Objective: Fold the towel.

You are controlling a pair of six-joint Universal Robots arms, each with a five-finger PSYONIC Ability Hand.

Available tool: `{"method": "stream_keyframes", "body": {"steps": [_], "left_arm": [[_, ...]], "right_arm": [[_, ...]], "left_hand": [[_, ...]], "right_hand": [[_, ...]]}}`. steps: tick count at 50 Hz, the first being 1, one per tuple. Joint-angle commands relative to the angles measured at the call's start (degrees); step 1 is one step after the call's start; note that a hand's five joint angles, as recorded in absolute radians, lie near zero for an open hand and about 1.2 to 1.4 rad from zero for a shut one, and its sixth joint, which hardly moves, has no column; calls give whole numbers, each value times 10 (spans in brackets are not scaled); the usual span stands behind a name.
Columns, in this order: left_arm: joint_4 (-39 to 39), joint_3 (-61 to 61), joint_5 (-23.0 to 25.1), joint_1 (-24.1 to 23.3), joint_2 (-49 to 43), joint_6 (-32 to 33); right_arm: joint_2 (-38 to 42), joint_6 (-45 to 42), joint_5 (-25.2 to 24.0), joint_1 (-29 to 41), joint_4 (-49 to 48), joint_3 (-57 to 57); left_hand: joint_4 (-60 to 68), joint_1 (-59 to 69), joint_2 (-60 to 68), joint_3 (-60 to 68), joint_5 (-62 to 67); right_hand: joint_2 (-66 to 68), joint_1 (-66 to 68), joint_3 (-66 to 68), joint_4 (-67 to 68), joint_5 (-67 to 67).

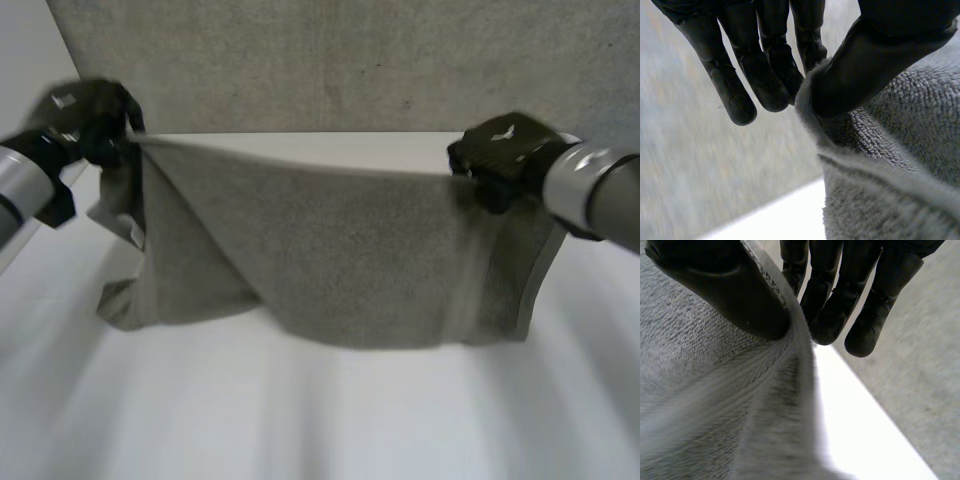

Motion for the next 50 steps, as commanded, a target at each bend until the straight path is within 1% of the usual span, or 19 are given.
{"method": "stream_keyframes", "body": {"steps": [1, 4, 6, 7, 9, 12, 14, 15, 17, 20, 23, 28, 29, 31, 32, 34, 38, 44, 50], "left_arm": [[-110, 224, -62, -47, -199, 92], [-124, 280, -76, -57, -210, 101], [-128, 378, -91, -72, -203, 98], [-128, 379, -91, -72, -202, 98], [-97, 463, -107, -80, -171, 88], [-64, 492, -118, -83, -156, 76], [10, 507, -136, -84, -128, 41], [10, 507, -136, -84, -128, 41], [58, 495, -141, -83, -113, 14], [69, 478, -138, -83, -110, 11], [74, 417, -134, -82, -108, 13], [83, 245, -125, -72, -108, 20], [83, 245, -125, -72, -108, 20], [109, 157, -94, -69, -115, 36], [109, 157, -94, -69, -115, 36], [129, 114, -77, -67, -117, 50], [189, 9, -47, -65, -142, 104], [204, -43, -47, -65, -167, 158], [207, -74, -46, -62, -170, 168]], "right_arm": [[141, -17, 99, 46, -15, -196], [157, -11, 111, 46, -26, -261], [167, 19, 125, 47, -58, -376], [167, 20, 125, 47, -58, -377], [158, 58, 133, 45, -112, -448], [124, 72, 135, 45, -168, -453], [110, 71, 132, 45, -187, -441], [110, 71, 132, 45, -187, -441], [89, 71, 122, 45, -201, -395], [70, 73, 102, 45, -201, -333], [60, 75, 90, 45, -201, -298], [25, 77, 56, 28, -215, -131], [25, 77, 56, 28, -215, -131], [16, 77, 25, 16, -252, -36], [16, 77, 25, 16, -252, -36], [12, 71, -9, 2, -303, 59], [16, 69, -32, -7, -347, 135], [45, 42, -31, -11, -394, 228], [49, 12, -28, -13, -392, 263]], "left_hand": [[20, 78, 30, 30, 50], [20, 78, 30, 30, 50], [20, 78, 30, 30, 50], [20, 78, 30, 30, 50], [20, 78, 30, 30, 50], [20, 78, 30, 30, 50], [20, 78, 30, 30, 50], [20, 78, 30, 30, 50], [20, 78, 30, 30, 50], [20, 78, 30, 30, 50], [20, 78, 30, 30, 50], [20, 78, 30, 30, 50], [20, 78, 30, 30, 50], [20, 78, 30, 30, 50], [20, 78, 30, 30, 50], [20, 78, 30, 30, 50], [20, 78, 30, 30, 50], [20, 78, 30, 30, 50], [20, 78, 30, 30, 50]], "right_hand": [[45, 41, 39, 36, 32], [45, 41, 39, 36, 32], [45, 41, 39, 36, 32], [45, 41, 39, 36, 32], [45, 41, 39, 36, 32], [45, 41, 39, 36, 32], [45, 41, 39, 36, 32], [45, 41, 39, 36, 32], [45, 41, 39, 36, 32], [45, 41, 39, 36, 32], [45, 41, 39, 36, 32], [45, 41, 39, 36, 32], [45, 41, 39, 36, 32], [45, 41, 39, 36, 32], [45, 41, 39, 36, 32], [45, 41, 39, 36, 32], [45, 41, 39, 36, 32], [45, 41, 39, 36, 32], [45, 41, 39, 36, 32]]}}
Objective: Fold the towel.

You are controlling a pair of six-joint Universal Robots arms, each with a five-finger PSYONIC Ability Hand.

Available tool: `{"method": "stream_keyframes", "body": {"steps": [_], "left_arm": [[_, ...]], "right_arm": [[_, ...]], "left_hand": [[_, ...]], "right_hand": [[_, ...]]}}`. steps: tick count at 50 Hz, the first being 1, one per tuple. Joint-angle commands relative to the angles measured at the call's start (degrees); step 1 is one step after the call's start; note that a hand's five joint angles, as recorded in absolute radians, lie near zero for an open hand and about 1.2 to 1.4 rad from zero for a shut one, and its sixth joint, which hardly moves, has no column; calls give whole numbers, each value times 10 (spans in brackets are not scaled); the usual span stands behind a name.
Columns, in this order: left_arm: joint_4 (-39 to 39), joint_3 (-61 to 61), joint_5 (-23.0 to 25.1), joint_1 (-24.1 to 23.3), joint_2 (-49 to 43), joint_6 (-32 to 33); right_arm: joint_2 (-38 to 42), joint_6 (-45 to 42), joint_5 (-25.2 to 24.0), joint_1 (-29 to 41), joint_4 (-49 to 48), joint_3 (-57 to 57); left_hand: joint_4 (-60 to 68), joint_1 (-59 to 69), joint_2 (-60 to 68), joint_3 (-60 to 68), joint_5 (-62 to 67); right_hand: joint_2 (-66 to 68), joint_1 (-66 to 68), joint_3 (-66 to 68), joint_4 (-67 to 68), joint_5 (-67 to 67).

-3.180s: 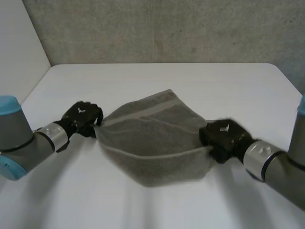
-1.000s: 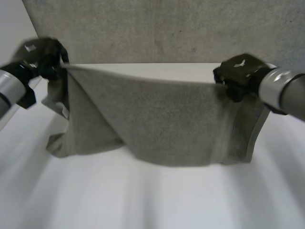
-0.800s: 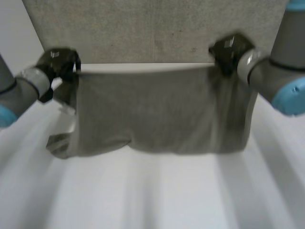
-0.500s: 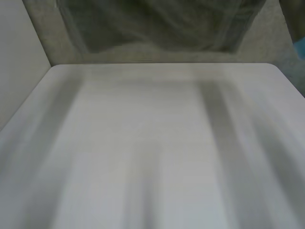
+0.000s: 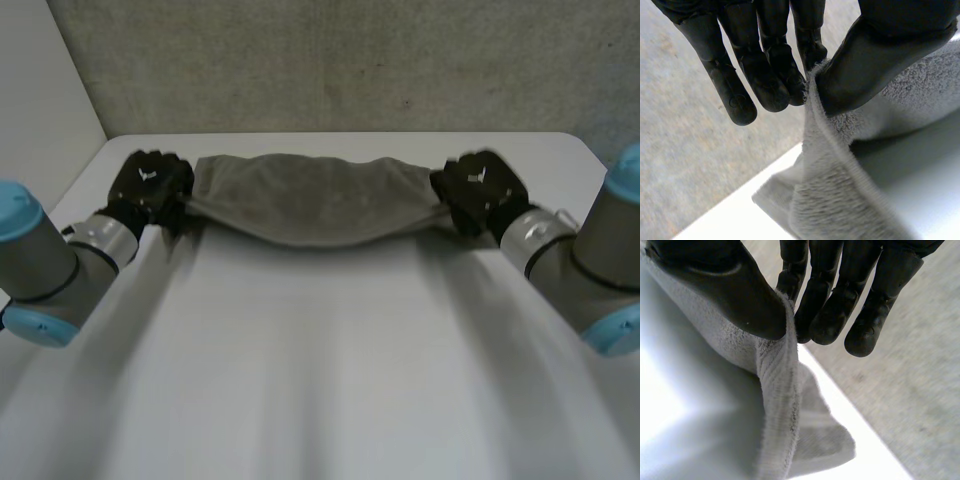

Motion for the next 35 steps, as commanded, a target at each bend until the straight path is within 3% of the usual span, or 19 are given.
{"method": "stream_keyframes", "body": {"steps": [1, 11, 12, 13, 14, 22, 35], "left_arm": [[1, -30, -1, 3, -6, 18], [8, -44, -8, 3, -14, 22], [8, -40, -12, 4, -18, 24], [8, -40, -12, 4, -18, 24], [7, -37, -13, 5, -22, 32], [7, -36, -21, 19, -23, 51], [6, -37, -22, 19, -26, 52]], "right_arm": [[11, -35, 6, -1, -2, 43], [-2, -32, 38, 4, 29, 39], [-2, -32, 38, 4, 29, 39], [0, -31, 48, 5, 30, 40], [4, -31, 56, 5, 30, 39], [47, -32, 84, 5, 41, 19], [73, -32, 101, -2, 96, -12]], "left_hand": [[20, 78, 29, 30, 50], [19, 76, 28, 28, 48], [-101, -44, -92, -92, -72], [-102, -45, -93, -93, -73], [-201, -143, -191, -191, -171], [-247, -189, -238, -237, -217], [-279, -221, -270, -269, -249]], "right_hand": [[42, 40, 39, 36, 32], [42, 40, 39, 36, 32], [42, 40, 39, 36, 32], [38, 36, 35, 31, 27], [-39, -41, -42, -45, -49], [-305, -307, -308, -311, -315], [-287, -289, -290, -293, -297]]}}
